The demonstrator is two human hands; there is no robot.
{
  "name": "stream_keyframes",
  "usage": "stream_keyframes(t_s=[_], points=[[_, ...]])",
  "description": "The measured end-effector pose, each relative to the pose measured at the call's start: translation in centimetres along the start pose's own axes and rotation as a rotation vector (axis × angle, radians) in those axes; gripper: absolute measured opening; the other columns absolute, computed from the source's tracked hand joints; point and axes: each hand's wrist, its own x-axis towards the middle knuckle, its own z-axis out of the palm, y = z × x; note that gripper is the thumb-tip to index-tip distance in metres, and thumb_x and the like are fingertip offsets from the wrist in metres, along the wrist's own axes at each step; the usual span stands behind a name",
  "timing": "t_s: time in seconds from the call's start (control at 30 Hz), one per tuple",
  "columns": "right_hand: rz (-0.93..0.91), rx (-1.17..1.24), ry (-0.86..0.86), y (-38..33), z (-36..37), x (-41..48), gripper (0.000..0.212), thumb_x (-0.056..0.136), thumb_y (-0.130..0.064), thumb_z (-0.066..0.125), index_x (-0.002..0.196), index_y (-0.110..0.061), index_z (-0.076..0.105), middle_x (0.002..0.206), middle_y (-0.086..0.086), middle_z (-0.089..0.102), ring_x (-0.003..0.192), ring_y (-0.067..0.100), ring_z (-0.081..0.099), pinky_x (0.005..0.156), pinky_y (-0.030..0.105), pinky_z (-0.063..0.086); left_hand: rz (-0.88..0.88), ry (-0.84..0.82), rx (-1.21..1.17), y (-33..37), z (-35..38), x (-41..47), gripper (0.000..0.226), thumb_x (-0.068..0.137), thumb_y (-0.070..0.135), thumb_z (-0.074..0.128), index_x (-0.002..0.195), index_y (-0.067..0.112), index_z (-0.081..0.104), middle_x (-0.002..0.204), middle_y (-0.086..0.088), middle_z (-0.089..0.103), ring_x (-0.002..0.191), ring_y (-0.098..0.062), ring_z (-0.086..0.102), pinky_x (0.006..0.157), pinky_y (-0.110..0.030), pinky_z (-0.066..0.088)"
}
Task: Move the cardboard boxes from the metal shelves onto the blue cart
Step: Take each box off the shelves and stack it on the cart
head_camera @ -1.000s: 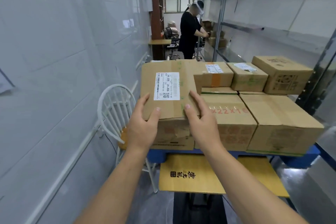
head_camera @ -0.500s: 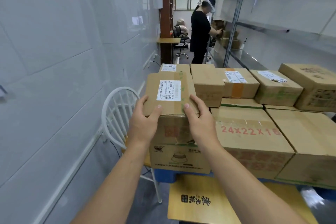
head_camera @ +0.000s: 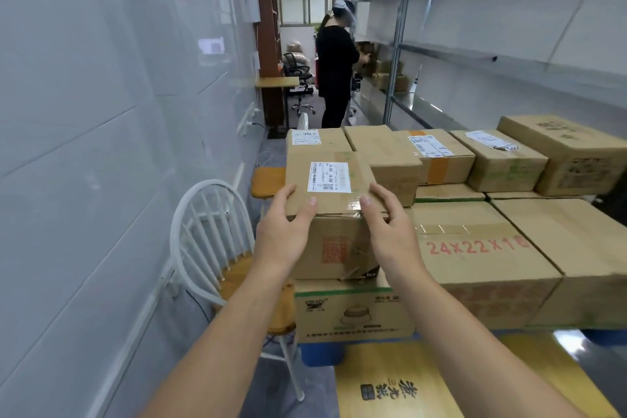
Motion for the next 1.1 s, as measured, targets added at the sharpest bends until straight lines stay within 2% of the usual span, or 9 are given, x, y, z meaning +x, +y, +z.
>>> stream_keyframes(t_s=[0.1,0.17,0.23,0.4,0.53,0.7,0.87,0.97,1.1], points=[[-0.007,-0.039,-0.011,-0.1,-0.1,0.3,0.042,0.096,-0.049,0.057,0.136,-0.040,0.053,0.128,-0.016,0.058,0.112,0.004,0.055,0.091,0.029,0.050,0.008,-0.018,0.019,-0.2,-0.2,0.3,0.055,0.093,0.055,0.055,0.144,0.039,0.042,0.133,0.010,0.054,0.119,-0.014,0.052,0.101,-0.039,0.047],[-0.009,-0.069,-0.028,-0.2,-0.3,0.3,0.041,0.096,-0.048,0.056,0.136,-0.040,0.053,0.126,-0.018,0.058,0.109,0.000,0.055,0.083,0.024,0.047,0.018,-0.030,0.034,-0.4,-0.3,0.2,0.057,0.093,0.056,0.055,0.145,0.038,0.041,0.136,0.008,0.055,0.117,-0.012,0.052,0.101,-0.036,0.047],[-0.008,-0.072,-0.038,-0.1,-0.5,0.3,0.039,0.096,-0.048,0.056,0.135,-0.041,0.053,0.123,-0.022,0.058,0.109,-0.001,0.055,0.084,0.023,0.047,0.035,-0.041,0.030,-0.2,-0.3,0.0,0.058,0.095,0.052,0.055,0.148,0.035,0.039,0.138,0.008,0.054,0.115,-0.009,0.050,0.097,-0.030,0.044],[-0.006,-0.082,-0.032,0.0,-0.7,0.3,0.037,0.097,-0.048,0.055,0.133,-0.039,0.055,0.119,-0.025,0.058,0.110,0.004,0.057,0.090,0.030,0.050,0.050,-0.065,0.024,-0.2,-0.3,-0.2,0.063,0.094,0.051,0.056,0.150,0.031,0.036,0.147,0.005,0.048,0.130,-0.016,0.047,0.107,-0.039,0.042],[-0.004,-0.091,-0.024,0.2,-0.6,0.1,0.039,0.096,-0.052,0.055,0.134,-0.041,0.054,0.121,-0.022,0.058,0.110,0.006,0.057,0.095,0.036,0.051,0.063,-0.072,0.021,-0.4,-0.4,-0.3,0.064,0.094,0.052,0.057,0.150,0.030,0.035,0.147,0.004,0.047,0.129,-0.016,0.047,0.103,-0.033,0.043],[-0.004,-0.041,0.063,-0.3,-0.1,-0.8,0.041,0.095,-0.050,0.057,0.135,-0.038,0.055,0.118,-0.024,0.057,0.111,0.004,0.054,0.089,0.028,0.048,0.055,-0.074,0.012,-0.1,-0.5,-0.4,0.064,0.093,0.052,0.057,0.150,0.030,0.035,0.149,0.004,0.044,0.133,-0.017,0.044,0.108,-0.040,0.041],[-0.073,0.005,0.113,-0.5,-1.7,-3.2,0.039,0.097,-0.046,0.056,0.136,-0.042,0.055,0.130,-0.025,0.057,0.121,-0.008,0.051,0.094,0.020,0.044,0.262,0.049,0.049,0.7,-0.6,-1.9,0.055,0.094,0.045,0.058,0.144,0.027,0.043,0.151,0.007,0.038,0.139,-0.015,0.035,0.113,-0.048,0.035],[-0.136,-0.064,0.146,-0.5,-3.9,-4.9,0.038,0.095,-0.052,0.055,0.133,-0.051,0.053,0.139,-0.023,0.054,0.132,-0.002,0.045,0.107,0.031,0.041,0.408,0.059,0.051,2.0,0.0,-3.6,0.050,0.093,0.039,0.059,0.141,0.026,0.047,0.148,0.005,0.043,0.140,-0.014,0.035,0.116,-0.043,0.030],[-0.167,-0.124,0.213,-1.2,-7.7,-7.5,0.033,0.095,-0.052,0.054,0.128,-0.059,0.051,0.141,-0.023,0.052,0.133,-0.002,0.044,0.109,0.035,0.041,0.511,-0.031,0.016,3.9,2.2,-6.5,0.052,0.091,0.040,0.056,0.141,0.025,0.049,0.146,0.004,0.048,0.139,-0.014,0.037,0.115,-0.045,0.033]])
